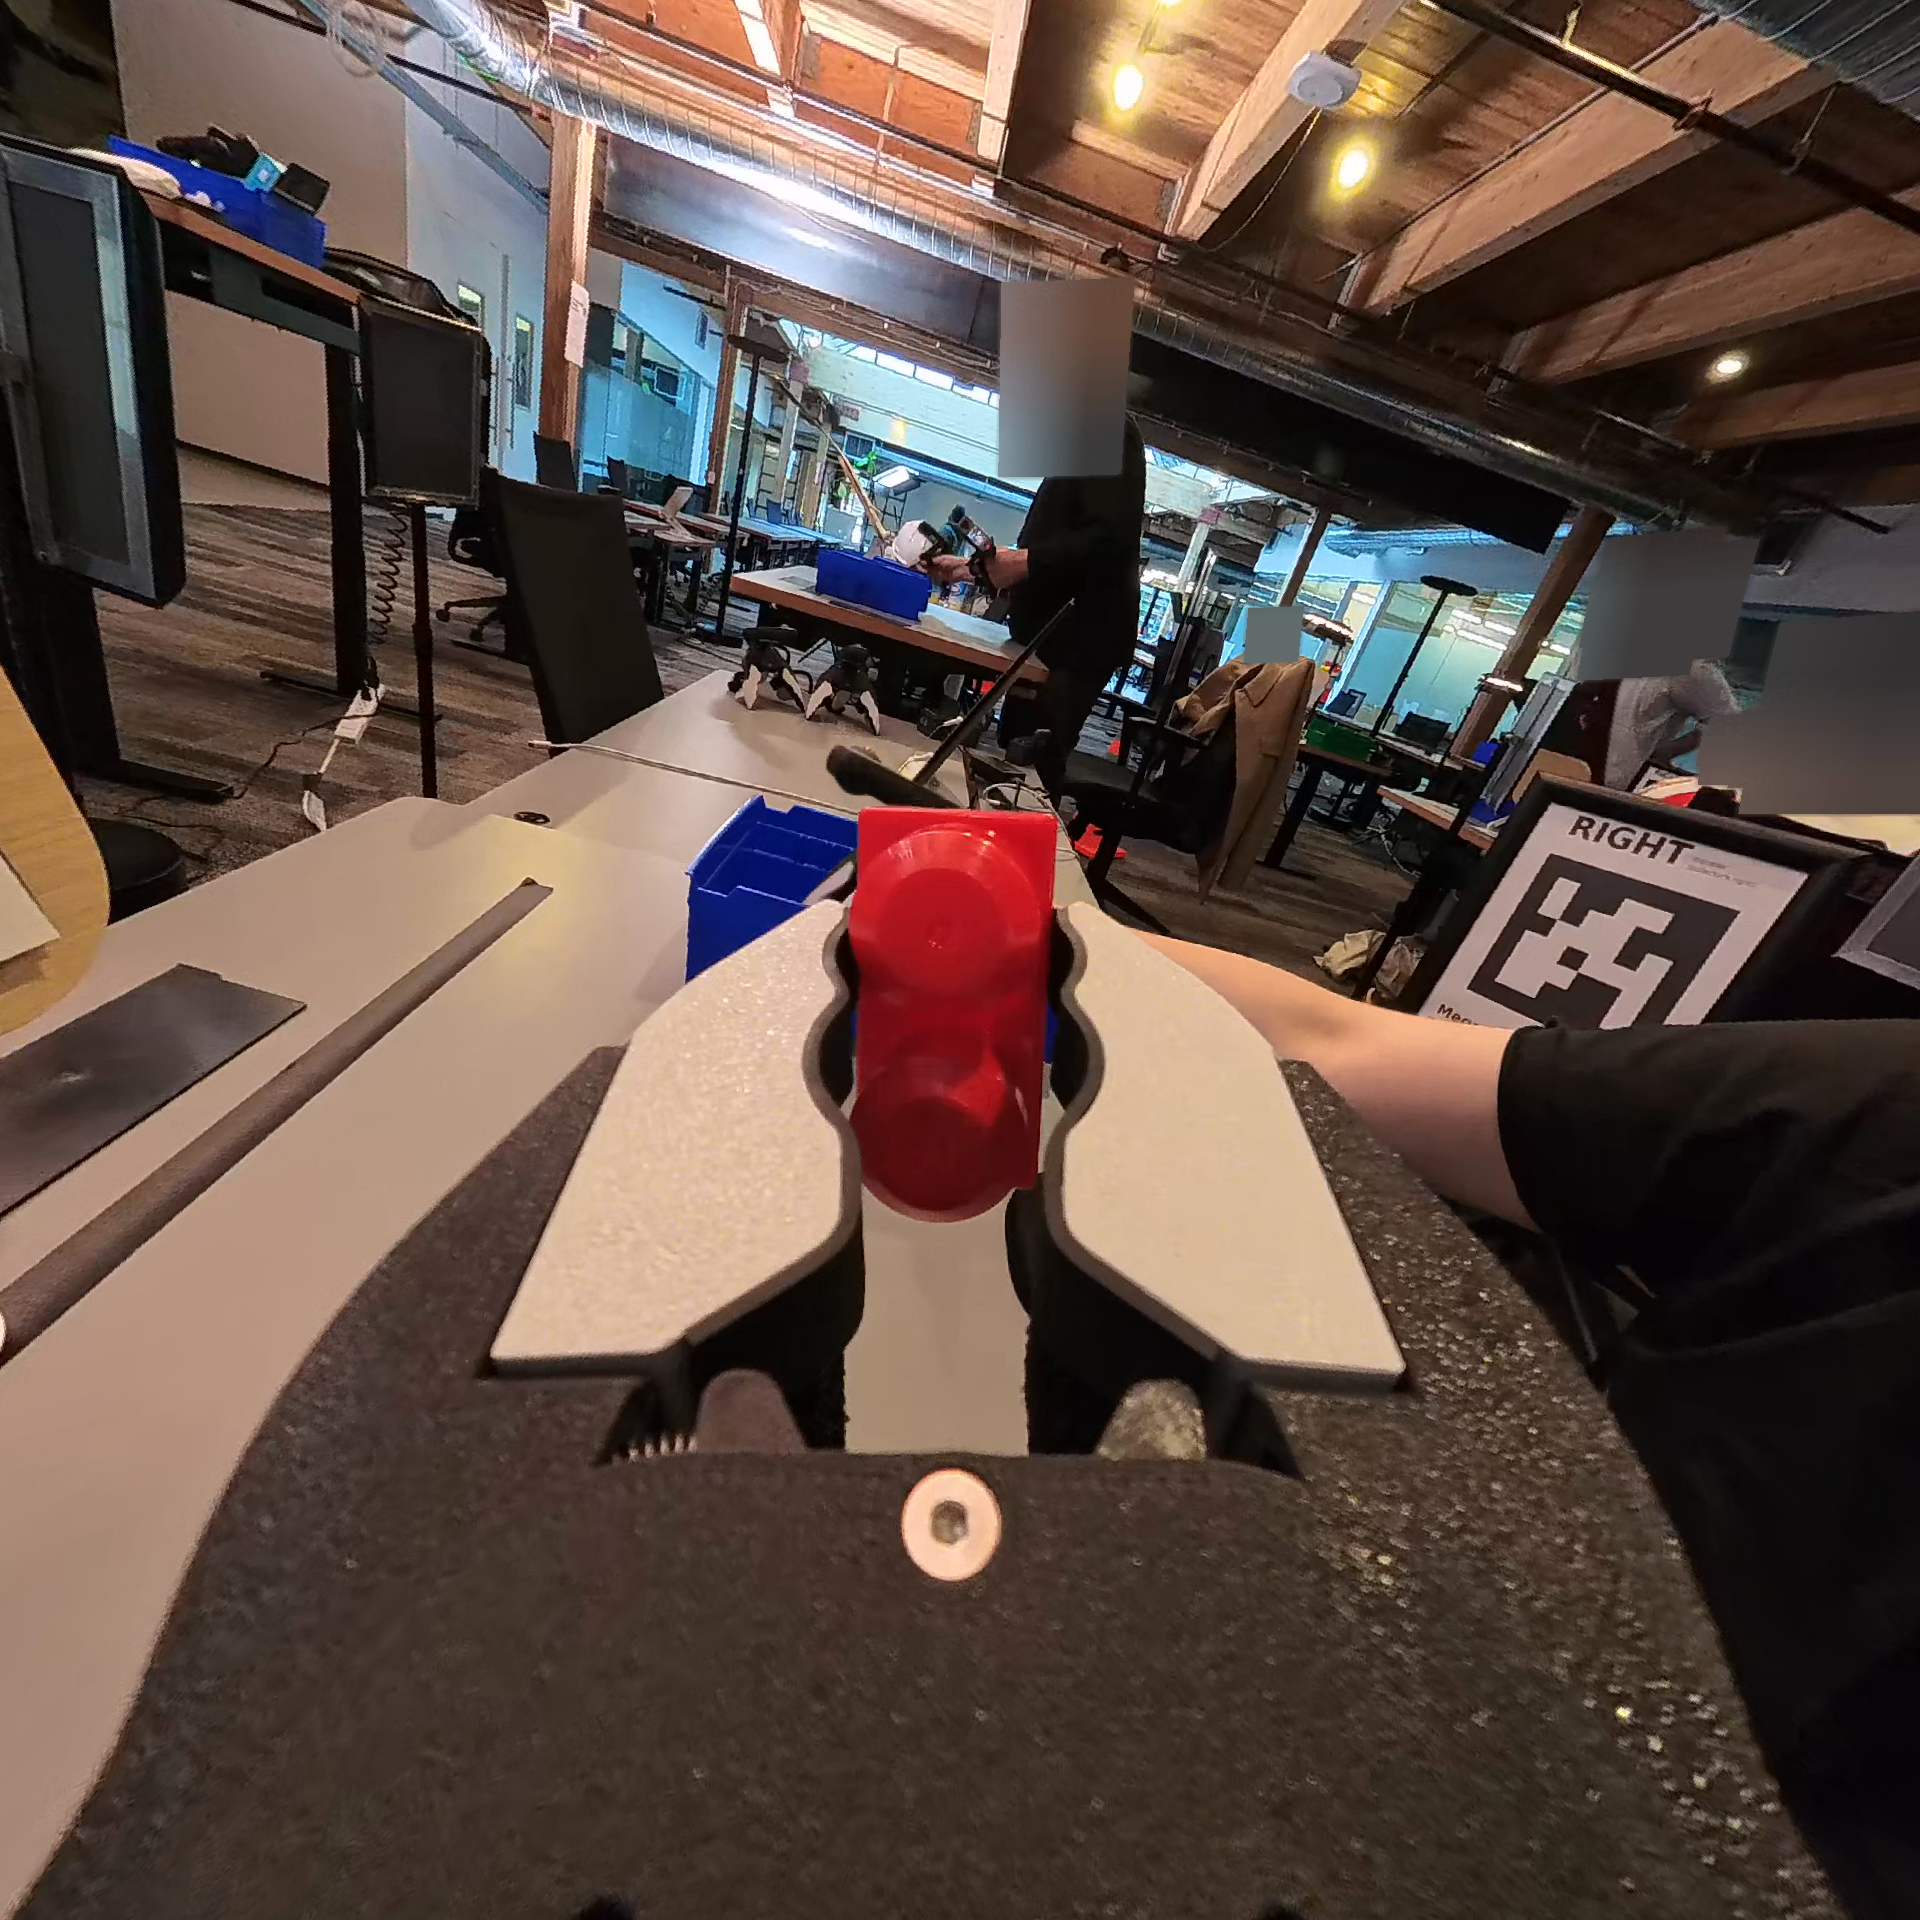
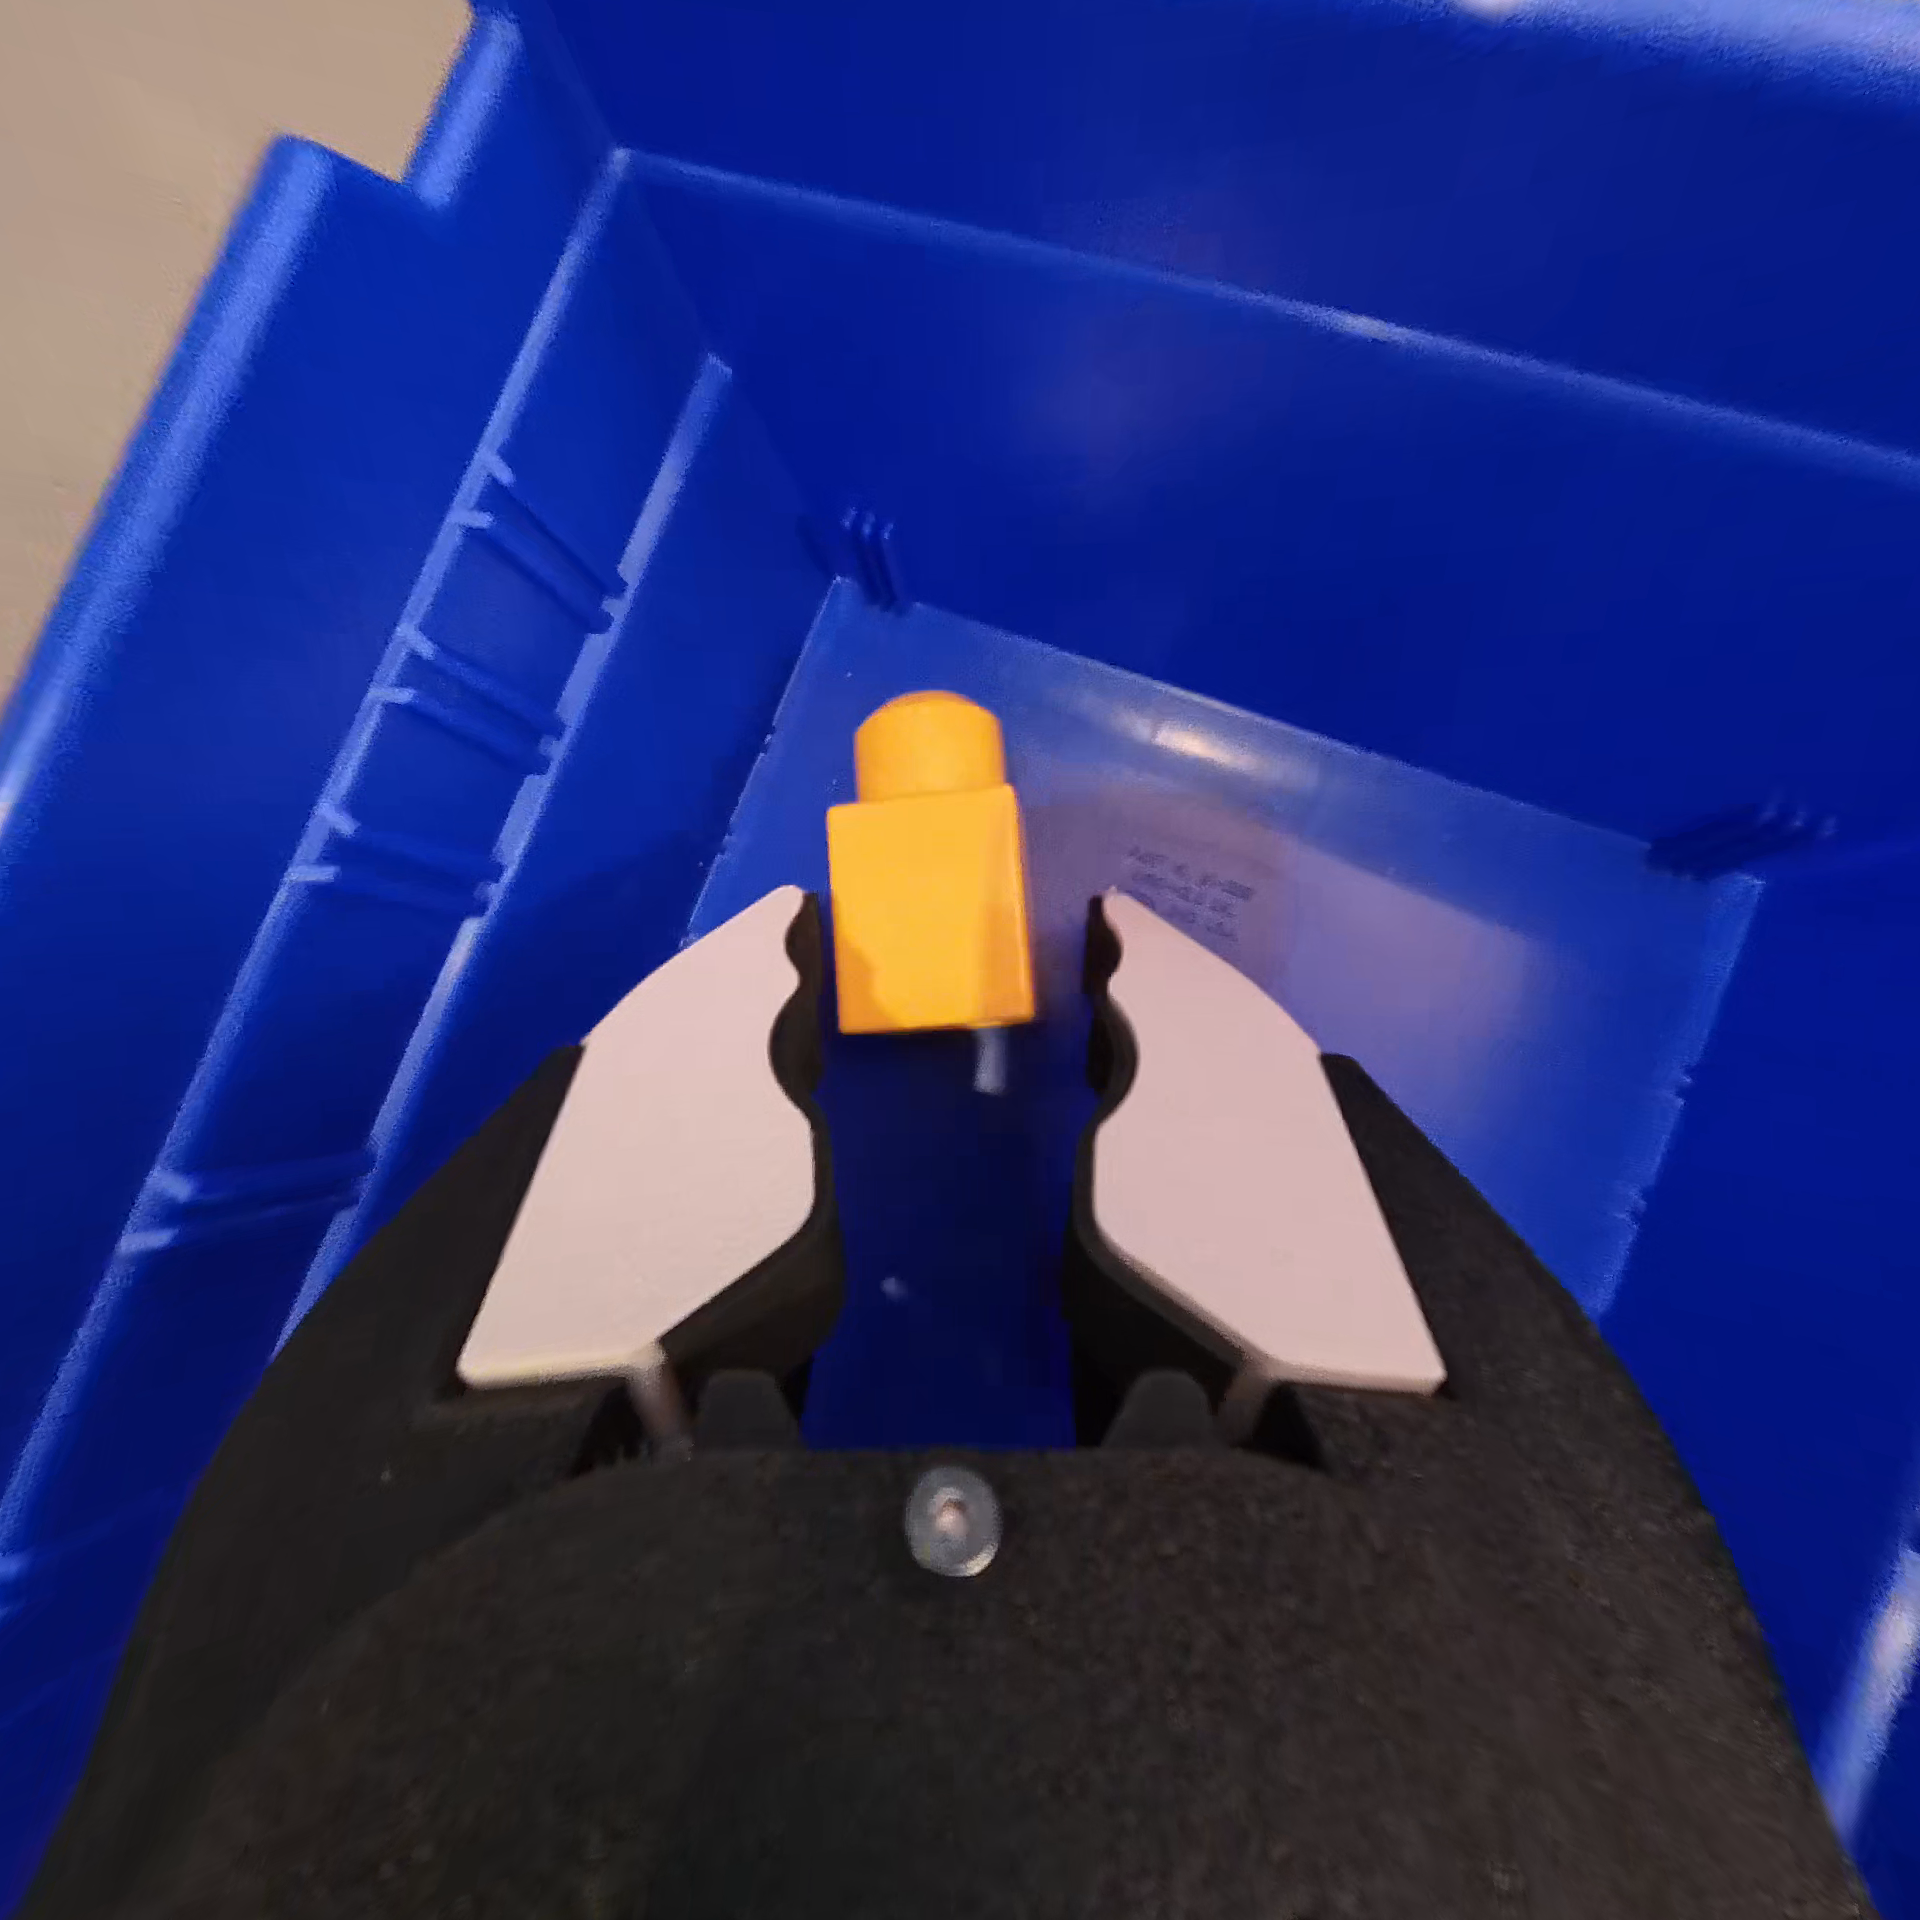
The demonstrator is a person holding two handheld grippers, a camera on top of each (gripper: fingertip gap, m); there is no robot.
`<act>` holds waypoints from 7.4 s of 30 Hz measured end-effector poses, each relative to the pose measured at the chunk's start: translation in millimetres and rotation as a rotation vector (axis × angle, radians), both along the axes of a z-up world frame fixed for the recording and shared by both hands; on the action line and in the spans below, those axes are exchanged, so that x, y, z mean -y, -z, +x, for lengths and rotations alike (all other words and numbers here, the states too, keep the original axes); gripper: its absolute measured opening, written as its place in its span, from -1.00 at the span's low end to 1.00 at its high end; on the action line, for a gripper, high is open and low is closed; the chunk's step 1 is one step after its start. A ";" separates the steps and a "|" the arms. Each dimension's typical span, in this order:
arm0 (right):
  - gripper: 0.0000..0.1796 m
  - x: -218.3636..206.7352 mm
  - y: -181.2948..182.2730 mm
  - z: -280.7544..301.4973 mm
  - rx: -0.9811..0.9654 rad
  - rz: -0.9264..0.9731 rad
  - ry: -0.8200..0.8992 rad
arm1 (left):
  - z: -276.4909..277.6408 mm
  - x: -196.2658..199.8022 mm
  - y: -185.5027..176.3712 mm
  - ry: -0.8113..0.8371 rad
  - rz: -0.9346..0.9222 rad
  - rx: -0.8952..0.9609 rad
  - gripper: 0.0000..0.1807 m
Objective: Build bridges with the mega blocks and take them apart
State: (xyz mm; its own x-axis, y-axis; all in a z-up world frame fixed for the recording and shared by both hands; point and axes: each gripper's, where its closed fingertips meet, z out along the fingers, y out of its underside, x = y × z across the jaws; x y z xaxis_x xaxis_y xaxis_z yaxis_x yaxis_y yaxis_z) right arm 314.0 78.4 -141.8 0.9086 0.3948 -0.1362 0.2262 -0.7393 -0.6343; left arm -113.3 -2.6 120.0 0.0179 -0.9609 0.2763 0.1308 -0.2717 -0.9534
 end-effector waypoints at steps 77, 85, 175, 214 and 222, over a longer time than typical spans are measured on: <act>-0.60 30.5 -200.6 -24.6 -0.022 0.463 0.064 | -34.6 1.1 -23.5 -0.056 0.047 0.064 -0.62; -0.60 -6.0 -49.6 37.6 0.014 0.192 0.225 | -7.8 14.8 -13.0 -0.020 0.075 -0.019 -0.62; -0.54 17.9 -46.8 89.4 0.302 0.186 0.406 | 65.9 34.8 78.4 0.049 0.174 -0.508 -0.46; -0.53 11.8 -201.4 -286.1 -0.155 0.449 -0.355 | -333.4 25.0 71.5 -1.038 -0.058 -1.222 -0.51; -0.53 16.9 -213.2 -284.7 -0.222 0.482 -0.360 | -470.3 74.8 139.7 -1.387 -0.667 -1.107 -0.43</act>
State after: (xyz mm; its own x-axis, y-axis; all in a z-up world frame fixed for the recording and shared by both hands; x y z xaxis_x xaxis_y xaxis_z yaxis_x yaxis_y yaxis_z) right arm 29.3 61.4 71.4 0.6785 0.7337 -0.0365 0.2323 -0.2614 -0.9369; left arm -583.6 -77.3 -19.7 0.9830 0.1297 -0.1303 0.0376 -0.8355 -0.5481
